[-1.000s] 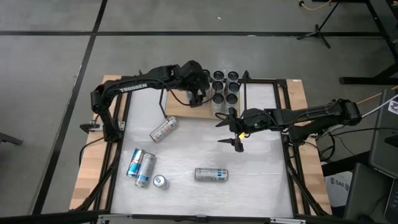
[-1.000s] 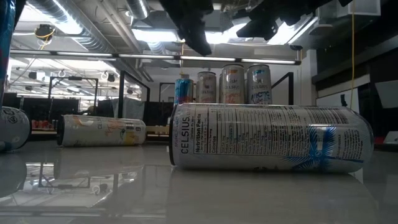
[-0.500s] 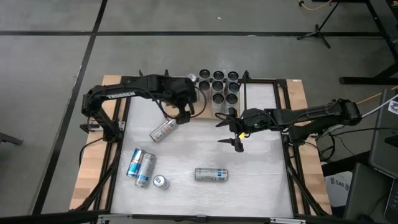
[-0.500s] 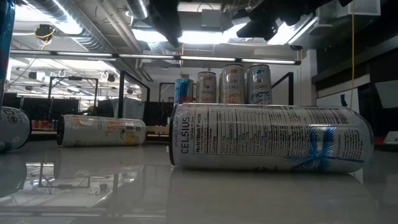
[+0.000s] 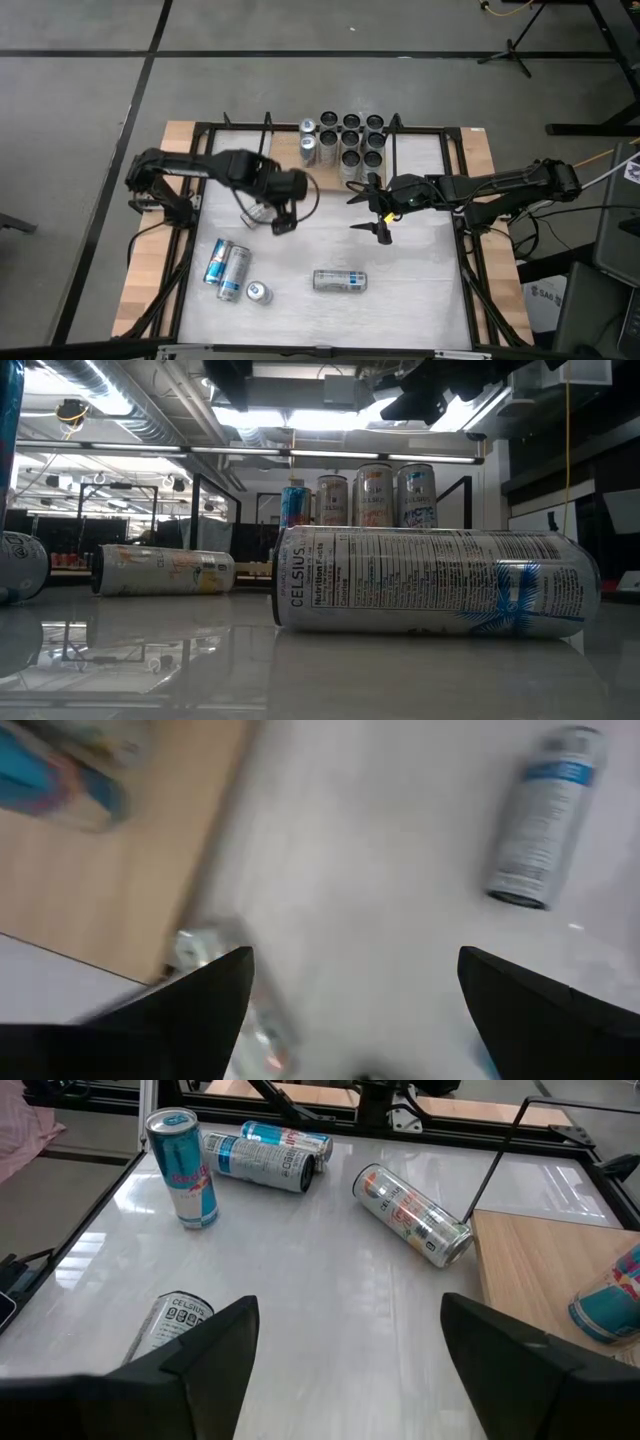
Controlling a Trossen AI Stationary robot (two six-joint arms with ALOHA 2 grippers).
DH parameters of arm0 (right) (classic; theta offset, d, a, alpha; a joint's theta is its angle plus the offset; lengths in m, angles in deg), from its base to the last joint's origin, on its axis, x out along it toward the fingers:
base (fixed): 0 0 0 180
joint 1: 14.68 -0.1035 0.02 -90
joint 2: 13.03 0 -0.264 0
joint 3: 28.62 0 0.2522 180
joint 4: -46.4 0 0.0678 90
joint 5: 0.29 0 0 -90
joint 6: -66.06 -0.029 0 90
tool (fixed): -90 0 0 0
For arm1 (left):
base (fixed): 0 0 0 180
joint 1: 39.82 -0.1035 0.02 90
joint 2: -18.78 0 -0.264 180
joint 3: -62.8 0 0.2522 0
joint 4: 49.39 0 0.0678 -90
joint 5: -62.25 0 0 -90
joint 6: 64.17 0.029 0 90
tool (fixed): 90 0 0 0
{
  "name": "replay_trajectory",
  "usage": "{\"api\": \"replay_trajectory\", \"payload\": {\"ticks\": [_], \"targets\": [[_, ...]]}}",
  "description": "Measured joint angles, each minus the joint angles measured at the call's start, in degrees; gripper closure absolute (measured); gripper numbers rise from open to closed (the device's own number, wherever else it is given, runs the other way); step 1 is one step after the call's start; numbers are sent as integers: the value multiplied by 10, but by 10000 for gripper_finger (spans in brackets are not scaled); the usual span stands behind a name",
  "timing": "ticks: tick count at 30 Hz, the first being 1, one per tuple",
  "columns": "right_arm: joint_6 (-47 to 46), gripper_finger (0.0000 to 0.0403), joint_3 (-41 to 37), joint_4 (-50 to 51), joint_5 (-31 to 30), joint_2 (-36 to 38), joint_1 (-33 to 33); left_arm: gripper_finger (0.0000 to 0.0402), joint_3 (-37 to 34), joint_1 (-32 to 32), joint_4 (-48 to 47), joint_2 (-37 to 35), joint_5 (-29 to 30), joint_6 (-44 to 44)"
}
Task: Place canned beverage on shelf
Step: Put the blue soda can aligned with the other blue soda can on the shelf
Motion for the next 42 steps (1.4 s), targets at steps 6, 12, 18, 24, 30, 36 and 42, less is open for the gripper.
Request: {"api": "replay_trajectory", "payload": {"ticks": [6, 12, 18, 24, 30, 36, 42], "targets": [[0, 100, 0, 0, 0, 0, 0, 61, -3, 92, -5, 0, -29, -77], [0, 100, 0, -1, 0, 0, 0, 61, -7, 171, -6, 1, -26, -269], [0, 100, 0, -1, 0, 0, 0, 61, -7, 222, -6, 1, -32, -479], [0, 100, 0, -1, 0, 0, 0, 61, -7, 249, -6, 9, -91, -714], [0, 100, 0, -2, 0, 0, 0, 61, -7, 277, -8, 33, -108, -868], [0, 100, 0, -1, 0, 0, 0, 61, -7, 297, -8, 60, -107, -922], [0, 100, 0, -1, 0, 0, 0, 61, -8, 304, -11, 92, -100, -952]]}}
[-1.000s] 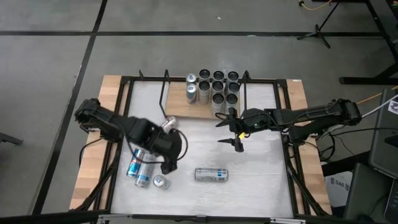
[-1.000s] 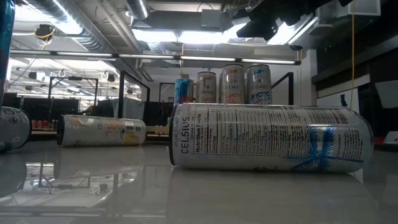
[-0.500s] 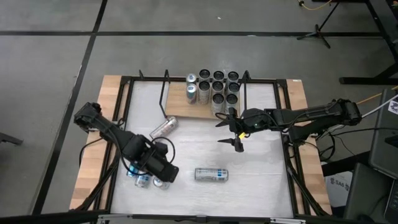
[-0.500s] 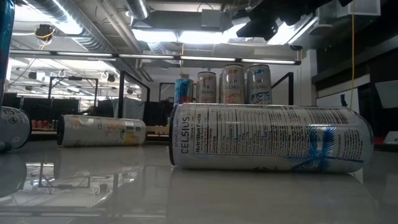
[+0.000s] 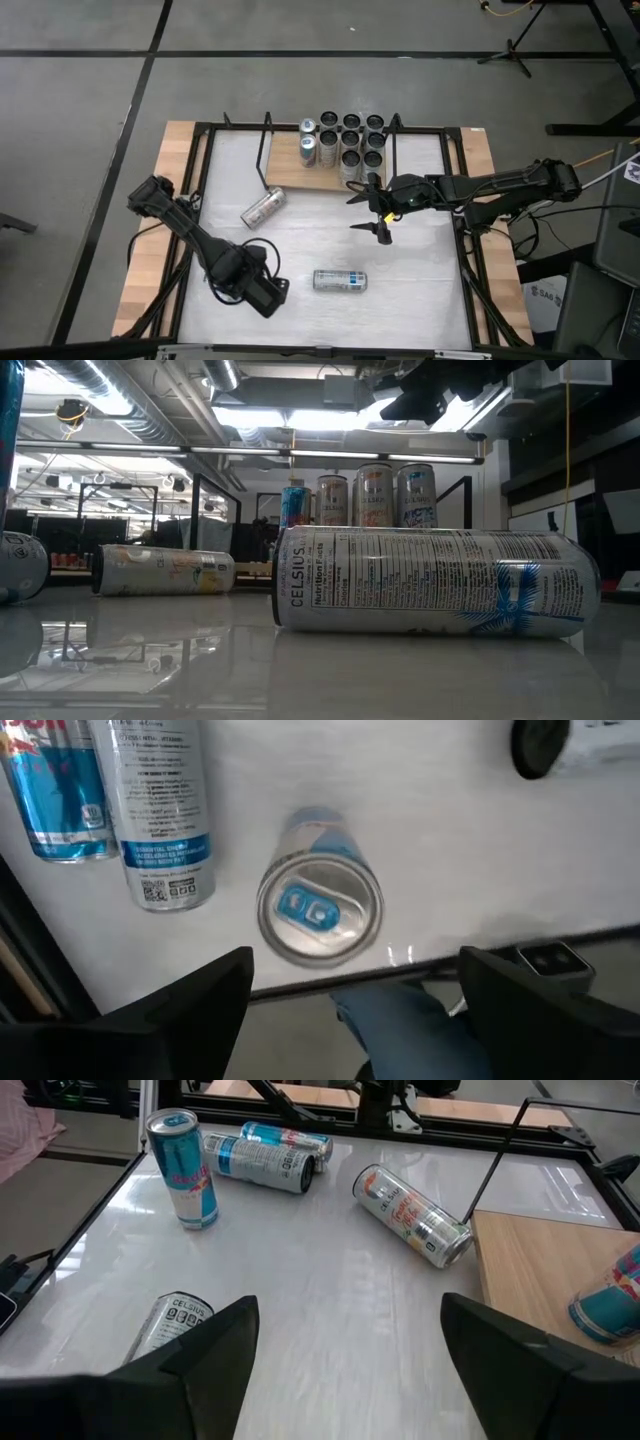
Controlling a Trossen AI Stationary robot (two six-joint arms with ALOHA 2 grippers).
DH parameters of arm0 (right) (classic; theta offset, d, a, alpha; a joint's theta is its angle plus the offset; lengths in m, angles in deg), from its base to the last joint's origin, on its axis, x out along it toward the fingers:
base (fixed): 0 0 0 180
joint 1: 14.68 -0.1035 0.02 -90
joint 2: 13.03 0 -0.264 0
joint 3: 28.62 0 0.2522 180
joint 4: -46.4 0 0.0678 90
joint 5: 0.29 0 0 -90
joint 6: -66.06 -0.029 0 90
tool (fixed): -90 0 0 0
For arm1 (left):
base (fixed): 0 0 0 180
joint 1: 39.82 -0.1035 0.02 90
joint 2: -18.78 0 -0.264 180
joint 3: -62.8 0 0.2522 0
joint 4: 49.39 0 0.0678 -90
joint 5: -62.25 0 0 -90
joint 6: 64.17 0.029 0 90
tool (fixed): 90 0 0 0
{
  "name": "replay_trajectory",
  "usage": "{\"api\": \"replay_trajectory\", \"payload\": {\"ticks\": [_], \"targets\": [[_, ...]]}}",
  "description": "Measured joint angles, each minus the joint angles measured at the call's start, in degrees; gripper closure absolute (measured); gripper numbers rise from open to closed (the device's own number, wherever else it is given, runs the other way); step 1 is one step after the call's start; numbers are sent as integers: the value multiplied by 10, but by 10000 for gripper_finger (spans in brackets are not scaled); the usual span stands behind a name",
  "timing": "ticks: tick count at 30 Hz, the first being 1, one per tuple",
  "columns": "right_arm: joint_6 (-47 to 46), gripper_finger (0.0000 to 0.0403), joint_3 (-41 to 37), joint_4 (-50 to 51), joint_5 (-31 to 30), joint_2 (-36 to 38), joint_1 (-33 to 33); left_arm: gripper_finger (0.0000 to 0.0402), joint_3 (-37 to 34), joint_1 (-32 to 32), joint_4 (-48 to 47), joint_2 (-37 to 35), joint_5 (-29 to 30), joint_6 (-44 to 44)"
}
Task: Place canned beverage on shelf
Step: Put the blue soda can aligned with the other blue soda can on the shelf
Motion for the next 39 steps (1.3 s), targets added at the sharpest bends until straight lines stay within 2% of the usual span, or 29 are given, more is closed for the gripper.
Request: {"api": "replay_trajectory", "payload": {"ticks": [27, 32, 39], "targets": [[0, 100, 0, 0, 0, 0, 0, 61, 0, 3, -24, 82, 1, -2], [0, 100, 0, 1, 0, 0, 0, 61, 0, 2, -23, 85, 1, -25], [0, 100, 0, 1, 0, 0, 0, 61, 0, 2, -22, 86, -25, -127]]}}
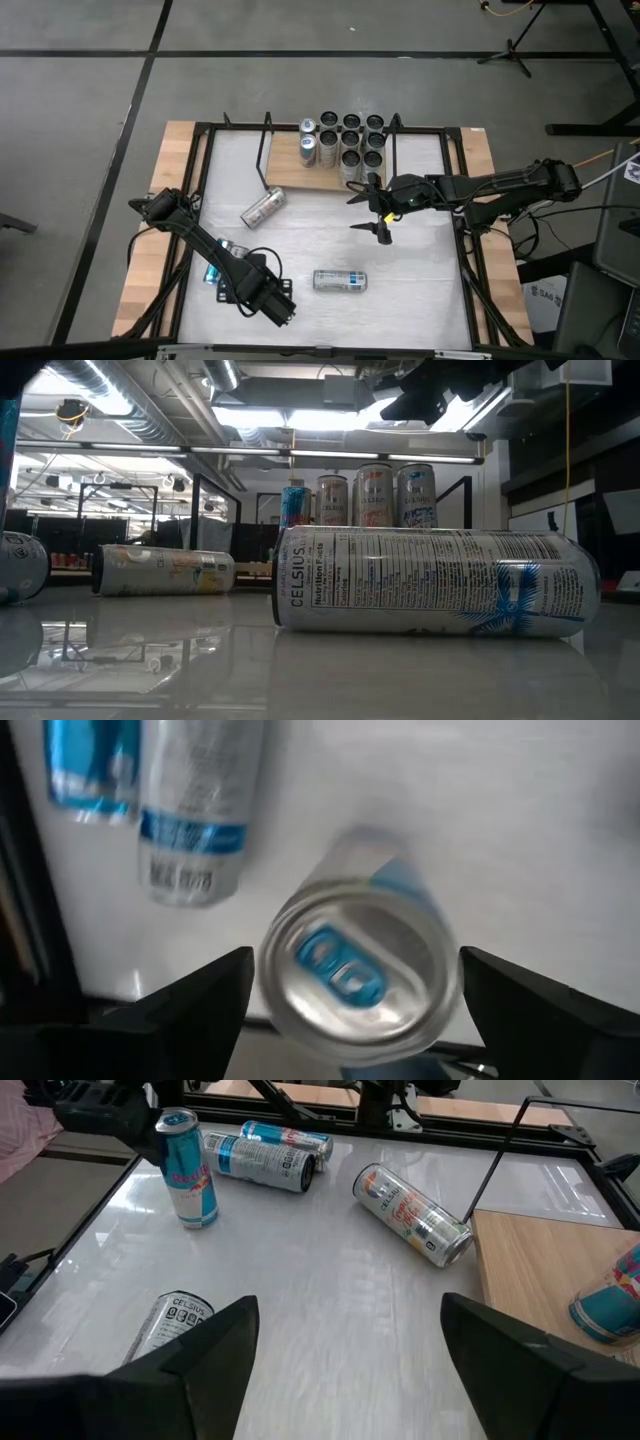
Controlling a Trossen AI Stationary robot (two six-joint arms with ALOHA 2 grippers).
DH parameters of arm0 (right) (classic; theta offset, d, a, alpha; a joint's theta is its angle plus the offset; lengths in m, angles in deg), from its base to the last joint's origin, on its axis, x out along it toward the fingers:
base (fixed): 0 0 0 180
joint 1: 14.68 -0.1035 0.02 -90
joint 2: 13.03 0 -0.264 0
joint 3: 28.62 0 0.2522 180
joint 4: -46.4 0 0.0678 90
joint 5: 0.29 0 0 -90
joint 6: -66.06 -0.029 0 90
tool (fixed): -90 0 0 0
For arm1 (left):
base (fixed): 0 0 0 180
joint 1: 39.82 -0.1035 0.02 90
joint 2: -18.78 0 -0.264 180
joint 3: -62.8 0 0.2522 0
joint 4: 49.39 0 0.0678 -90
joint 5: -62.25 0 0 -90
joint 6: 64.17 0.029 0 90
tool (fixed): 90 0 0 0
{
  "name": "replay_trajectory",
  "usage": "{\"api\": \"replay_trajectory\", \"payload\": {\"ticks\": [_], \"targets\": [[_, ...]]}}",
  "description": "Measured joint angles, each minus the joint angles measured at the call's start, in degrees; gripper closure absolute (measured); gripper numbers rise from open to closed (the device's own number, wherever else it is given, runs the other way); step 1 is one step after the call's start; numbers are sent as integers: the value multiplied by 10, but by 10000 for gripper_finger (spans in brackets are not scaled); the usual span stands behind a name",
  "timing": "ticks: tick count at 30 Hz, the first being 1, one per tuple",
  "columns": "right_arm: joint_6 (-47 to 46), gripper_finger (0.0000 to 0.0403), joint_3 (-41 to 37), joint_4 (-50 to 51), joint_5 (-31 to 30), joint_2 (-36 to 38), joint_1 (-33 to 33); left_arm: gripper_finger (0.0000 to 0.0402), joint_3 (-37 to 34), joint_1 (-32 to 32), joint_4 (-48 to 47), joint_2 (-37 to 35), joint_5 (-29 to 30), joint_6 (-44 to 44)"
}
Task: Place canned beverage on shelf
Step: Put the blue soda can aligned with the other blue soda can on the shelf
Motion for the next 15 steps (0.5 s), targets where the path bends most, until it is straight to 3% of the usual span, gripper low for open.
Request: {"api": "replay_trajectory", "payload": {"ticks": [4, 15], "targets": [[0, 100, 0, 0, 0, 0, 0, 61, 0, 0, 0, 0, -30, -41], [0, 100, 0, 0, 0, 0, 0, 61, 0, -7, 0, 5, -11, -67]]}}
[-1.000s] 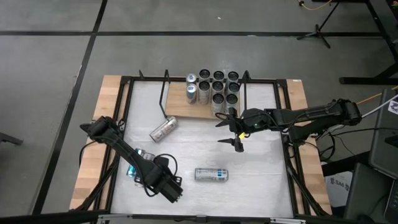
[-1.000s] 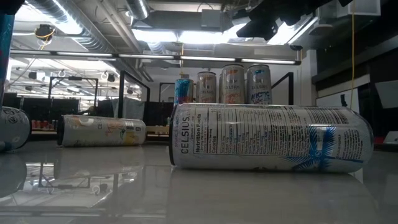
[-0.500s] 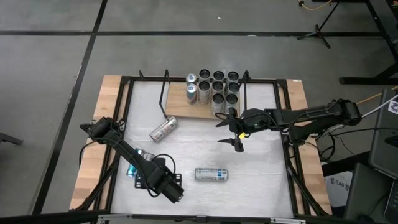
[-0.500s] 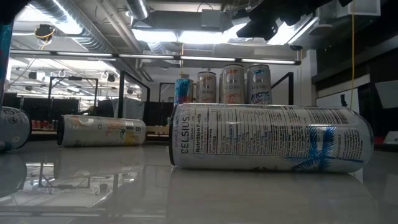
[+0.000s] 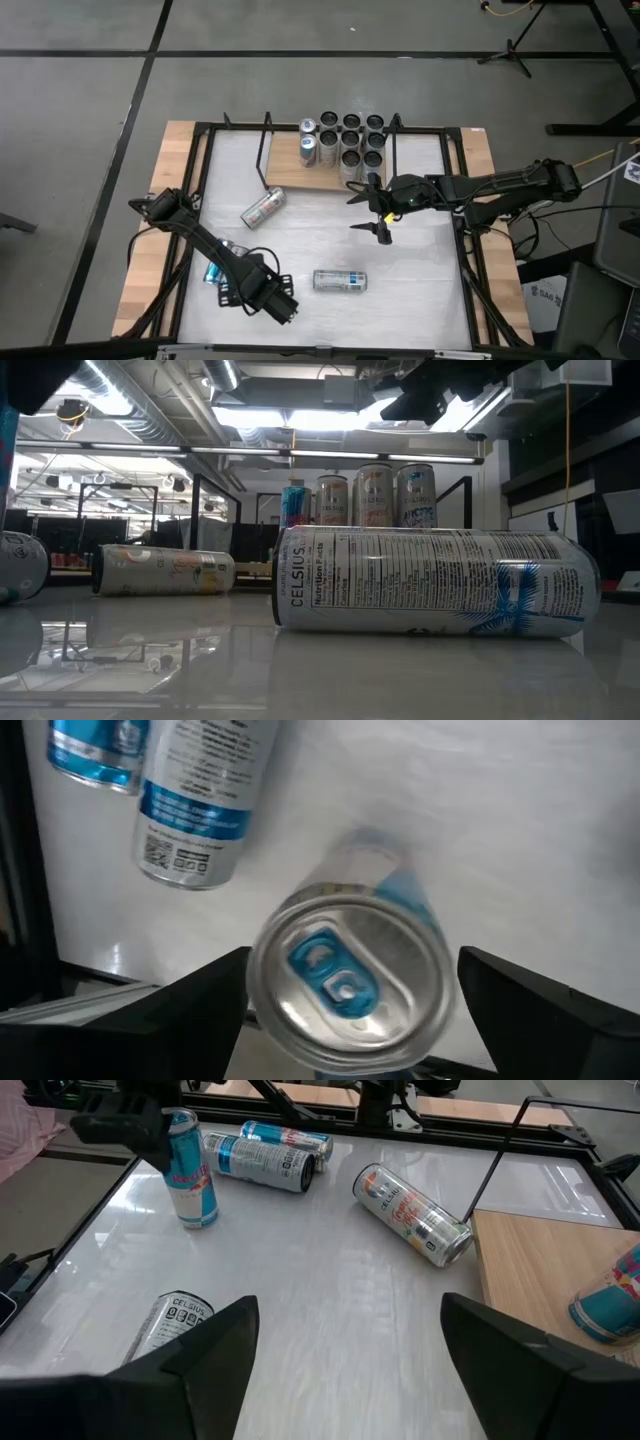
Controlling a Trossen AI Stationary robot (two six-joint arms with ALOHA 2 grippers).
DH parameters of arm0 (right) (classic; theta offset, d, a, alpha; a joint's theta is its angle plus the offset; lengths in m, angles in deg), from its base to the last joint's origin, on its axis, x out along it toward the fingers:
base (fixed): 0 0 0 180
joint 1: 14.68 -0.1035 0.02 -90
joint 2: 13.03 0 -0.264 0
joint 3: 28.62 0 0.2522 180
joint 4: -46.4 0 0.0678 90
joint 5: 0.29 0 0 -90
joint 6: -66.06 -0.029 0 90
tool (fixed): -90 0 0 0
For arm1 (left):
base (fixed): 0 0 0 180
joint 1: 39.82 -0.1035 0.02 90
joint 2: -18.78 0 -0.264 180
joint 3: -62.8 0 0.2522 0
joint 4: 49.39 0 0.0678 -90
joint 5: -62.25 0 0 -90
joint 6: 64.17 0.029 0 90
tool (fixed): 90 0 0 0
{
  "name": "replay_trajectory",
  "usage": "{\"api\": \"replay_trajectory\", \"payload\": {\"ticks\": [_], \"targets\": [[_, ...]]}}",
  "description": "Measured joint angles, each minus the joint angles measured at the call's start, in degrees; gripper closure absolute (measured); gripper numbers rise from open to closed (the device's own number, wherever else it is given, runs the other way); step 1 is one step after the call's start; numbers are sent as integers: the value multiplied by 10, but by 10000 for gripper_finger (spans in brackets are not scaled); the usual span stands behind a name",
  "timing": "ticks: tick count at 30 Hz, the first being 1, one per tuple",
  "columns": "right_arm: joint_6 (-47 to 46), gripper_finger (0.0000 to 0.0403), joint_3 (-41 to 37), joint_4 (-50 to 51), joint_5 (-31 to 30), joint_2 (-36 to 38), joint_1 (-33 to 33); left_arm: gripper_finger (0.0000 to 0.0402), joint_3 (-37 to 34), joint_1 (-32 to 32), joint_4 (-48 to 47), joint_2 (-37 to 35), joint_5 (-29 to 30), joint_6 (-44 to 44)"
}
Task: Place canned beverage on shelf
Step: Put the blue soda can aligned with the other blue soda can on the shelf
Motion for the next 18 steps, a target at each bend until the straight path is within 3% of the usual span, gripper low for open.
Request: {"api": "replay_trajectory", "payload": {"ticks": [7, 13, 18], "targets": [[0, 100, 0, 0, 0, 0, 0, 61, -10, -16, 11, 0, -3, 2], [0, 100, 0, 0, 0, 0, 0, 61, -14, -19, 13, 0, -59, -9], [0, 100, 0, 0, 0, 0, 0, 70, -14, -17, 13, 0, -63, -16]]}}
